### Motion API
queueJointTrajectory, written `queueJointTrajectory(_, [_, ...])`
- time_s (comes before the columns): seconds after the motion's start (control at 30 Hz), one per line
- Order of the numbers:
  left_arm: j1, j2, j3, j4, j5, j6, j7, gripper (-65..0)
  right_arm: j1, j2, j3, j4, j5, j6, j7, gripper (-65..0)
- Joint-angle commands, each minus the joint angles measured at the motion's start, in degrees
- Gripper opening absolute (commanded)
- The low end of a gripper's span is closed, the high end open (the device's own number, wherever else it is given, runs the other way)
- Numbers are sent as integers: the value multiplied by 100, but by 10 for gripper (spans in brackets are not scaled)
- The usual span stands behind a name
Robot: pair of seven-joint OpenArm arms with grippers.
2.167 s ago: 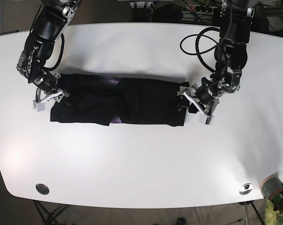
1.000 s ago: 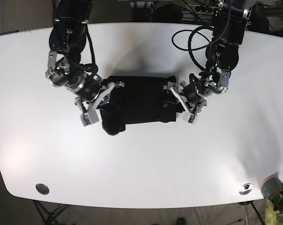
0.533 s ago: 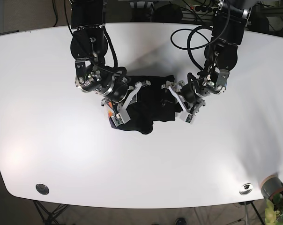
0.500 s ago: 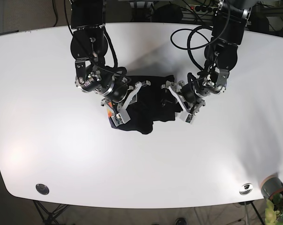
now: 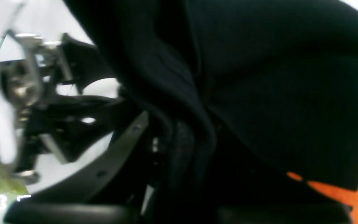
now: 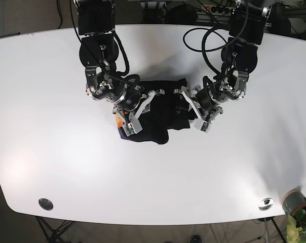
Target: Fold the T-shirt properly
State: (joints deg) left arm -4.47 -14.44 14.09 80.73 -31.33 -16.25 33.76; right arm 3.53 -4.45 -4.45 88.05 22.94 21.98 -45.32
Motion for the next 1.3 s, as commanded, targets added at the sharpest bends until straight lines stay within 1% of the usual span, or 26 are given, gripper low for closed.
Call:
queueJointTrajectory(0.0, [-59,-20,-121,345,-54,-23,-101,-340,144,-34,1,87,128,4,150,-615])
queueJointTrajectory(0.17, [144,-55,-174,617,-54,-23,-92,-342,153,-34,-8,87,119,-4,150,-615])
queueJointTrajectory(0.2, [205,-55,-182,670,-54,-23,-92,-342,153,-34,-8,87,119,-4,150,-607])
queueJointTrajectory(0.27, [328,-82,-235,767,-45,-32,-92,-343,153,-34,-8,87,102,-4,150,-541])
queueJointTrajectory(0.33, [460,-161,-349,846,-45,-32,-92,-343,153,-69,-8,87,-39,-13,150,-450])
queueJointTrajectory(0.4, [610,-187,-490,960,-45,-41,-101,-343,153,-105,-17,87,-294,-13,150,-319])
queueJointTrajectory(0.5, [759,-187,-701,1110,-45,-41,-101,-343,144,-254,-17,87,-540,-13,150,-189])
queueJointTrajectory(0.57, [882,-187,-930,1233,-27,-50,-101,-343,144,-280,-26,96,-663,-13,150,-135])
queueJointTrajectory(0.6, [935,-187,-1044,1303,-27,-50,-101,-343,144,-289,-26,96,-689,-13,150,-124])
queueJointTrajectory(0.67, [1023,-187,-1281,1435,-27,-50,-101,-343,144,-289,-140,96,-725,-22,150,-122])
queueJointTrajectory(0.77, [1102,-196,-1598,1575,-18,-50,-101,-343,144,-289,-509,114,-733,-233,150,-125])
queueJointTrajectory(0.87, [1172,-354,-1905,1681,-18,-50,-101,-344,144,-289,-940,140,-716,-505,150,-125])
queueJointTrajectory(0.93, [1172,-416,-1958,1699,-18,-50,-101,-344,144,-289,-1133,149,-716,-593,150,-125])
queueJointTrajectory(1.0, [1172,-530,-2020,1699,-18,-50,-101,-344,144,-289,-1212,245,-716,-637,150,-125])
queueJointTrajectory(1.17, [1163,-785,-2099,1681,-10,-50,-127,-344,100,-289,-1239,711,-707,-620,114,-125])
queueJointTrajectory(1.27, [1137,-838,-2143,1663,-10,-50,-136,-344,91,-289,-1239,1010,-707,-602,114,-125])
